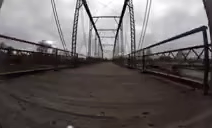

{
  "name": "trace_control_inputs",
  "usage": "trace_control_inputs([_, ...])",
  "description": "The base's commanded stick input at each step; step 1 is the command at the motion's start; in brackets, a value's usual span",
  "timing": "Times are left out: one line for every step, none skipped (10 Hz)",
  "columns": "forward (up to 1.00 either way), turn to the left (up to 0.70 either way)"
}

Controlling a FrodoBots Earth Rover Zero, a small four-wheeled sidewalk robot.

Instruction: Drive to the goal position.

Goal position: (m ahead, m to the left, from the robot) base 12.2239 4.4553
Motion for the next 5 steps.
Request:
trace_control_inputs([1.00,0.00])
trace_control_inputs([1.00,0.00])
trace_control_inputs([1.00,0.00])
trace_control_inputs([1.00,0.00])
trace_control_inputs([1.00,0.00])
